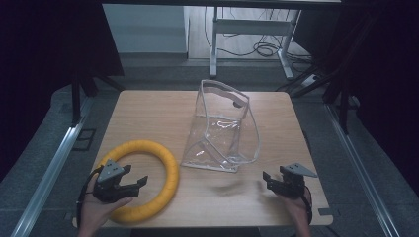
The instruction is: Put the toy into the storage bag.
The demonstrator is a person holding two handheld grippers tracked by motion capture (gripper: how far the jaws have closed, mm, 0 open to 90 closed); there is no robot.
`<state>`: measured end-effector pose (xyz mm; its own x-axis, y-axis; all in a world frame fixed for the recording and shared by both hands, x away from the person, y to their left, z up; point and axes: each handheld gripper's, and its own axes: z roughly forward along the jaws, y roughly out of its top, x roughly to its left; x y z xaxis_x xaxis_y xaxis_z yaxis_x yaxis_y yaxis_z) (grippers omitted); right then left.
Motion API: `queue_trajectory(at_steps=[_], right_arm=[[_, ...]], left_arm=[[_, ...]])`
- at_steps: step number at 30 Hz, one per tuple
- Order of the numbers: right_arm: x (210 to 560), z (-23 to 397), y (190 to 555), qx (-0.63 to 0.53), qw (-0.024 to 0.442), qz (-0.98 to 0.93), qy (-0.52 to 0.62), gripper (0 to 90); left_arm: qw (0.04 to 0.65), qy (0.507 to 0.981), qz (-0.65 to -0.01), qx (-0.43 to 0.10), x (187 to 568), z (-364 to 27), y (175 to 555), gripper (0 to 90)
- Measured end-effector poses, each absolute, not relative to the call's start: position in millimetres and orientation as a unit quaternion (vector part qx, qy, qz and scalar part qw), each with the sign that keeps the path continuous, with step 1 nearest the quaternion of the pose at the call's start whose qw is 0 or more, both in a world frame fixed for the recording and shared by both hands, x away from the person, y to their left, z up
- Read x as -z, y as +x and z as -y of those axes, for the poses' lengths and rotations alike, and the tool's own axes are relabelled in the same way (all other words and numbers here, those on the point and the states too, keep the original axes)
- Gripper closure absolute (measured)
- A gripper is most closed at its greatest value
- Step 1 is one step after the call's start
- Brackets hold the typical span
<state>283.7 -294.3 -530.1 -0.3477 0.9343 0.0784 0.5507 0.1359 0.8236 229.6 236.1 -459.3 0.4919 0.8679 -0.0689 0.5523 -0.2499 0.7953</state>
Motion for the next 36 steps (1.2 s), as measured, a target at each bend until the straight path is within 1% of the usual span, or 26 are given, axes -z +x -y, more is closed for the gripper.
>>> queue_trajectory(at_steps=[3,4,6,11,14,15,17,19,20,21,25,26,31,35,36], right_arm=[[528.9,295.4,283.5,-0.412,0.24,-0.707,0.521,28.2],[528.4,295.1,282.9,-0.412,0.243,-0.708,0.519,28.6],[528.2,295.2,282.4,-0.411,0.245,-0.709,0.518,28.9],[529.7,294.2,278.7,-0.422,0.233,-0.703,0.523,29.8],[530.8,291.9,278.9,-0.42,0.236,-0.708,0.516,30.2],[531.4,291.5,279.9,-0.419,0.236,-0.709,0.516,30.2],[532.1,291.3,281.3,-0.419,0.236,-0.709,0.516,30.3],[533.0,290.3,283.6,-0.416,0.239,-0.71,0.515,30.6],[533.0,290.3,283.6,-0.416,0.239,-0.71,0.515,30.6],[532.9,290.3,284.1,-0.414,0.241,-0.711,0.515,30.7],[531.5,291.1,283.7,-0.417,0.244,-0.708,0.515,31.1],[531.5,291.1,283.7,-0.417,0.244,-0.708,0.515,31.1],[531.5,290.5,284.0,-0.414,0.248,-0.71,0.513,31.4],[531.6,290.0,283.9,-0.412,0.248,-0.71,0.514,31.5],[531.6,290.1,283.8,-0.413,0.248,-0.71,0.514,31.6]], left_arm=[[0.403,0.763,-0.467,-0.194,459.2,-238.3,230.5,28.3],[0.401,0.768,-0.464,-0.183,459.8,-239.5,230.6,28.6],[0.397,0.772,-0.462,-0.183,459.9,-239.1,230.1,31.0],[0.387,0.789,-0.446,-0.169,454.1,-237.0,228.1,32.7],[0.38,0.802,-0.43,-0.167,446.5,-235.4,226.2,33.2],[0.376,0.81,-0.422,-0.157,443.2,-236.2,226.6,33.8],[0.368,0.816,-0.419,-0.153,441.6,-236.6,227.1,35.0],[0.338,0.841,-0.402,-0.129,438.4,-236.0,227.4,34.9],[0.338,0.841,-0.402,-0.129,438.4,-236.0,227.4,34.9],[0.32,0.855,-0.393,-0.112,439.0,-235.4,225.8,34.9],[0.296,0.876,-0.373,-0.076,445.1,-231.8,219.1,34.7],[0.296,0.876,-0.373,-0.076,445.1,-231.8,219.1,34.6],[0.256,0.9,-0.351,-0.039,459.2,-220.7,211.5,34.4],[0.214,0.92,-0.327,-0.024,467.9,-208.8,213.5,34.2],[0.214,0.92,-0.327,-0.024,467.9,-208.8,213.5,34.3]])
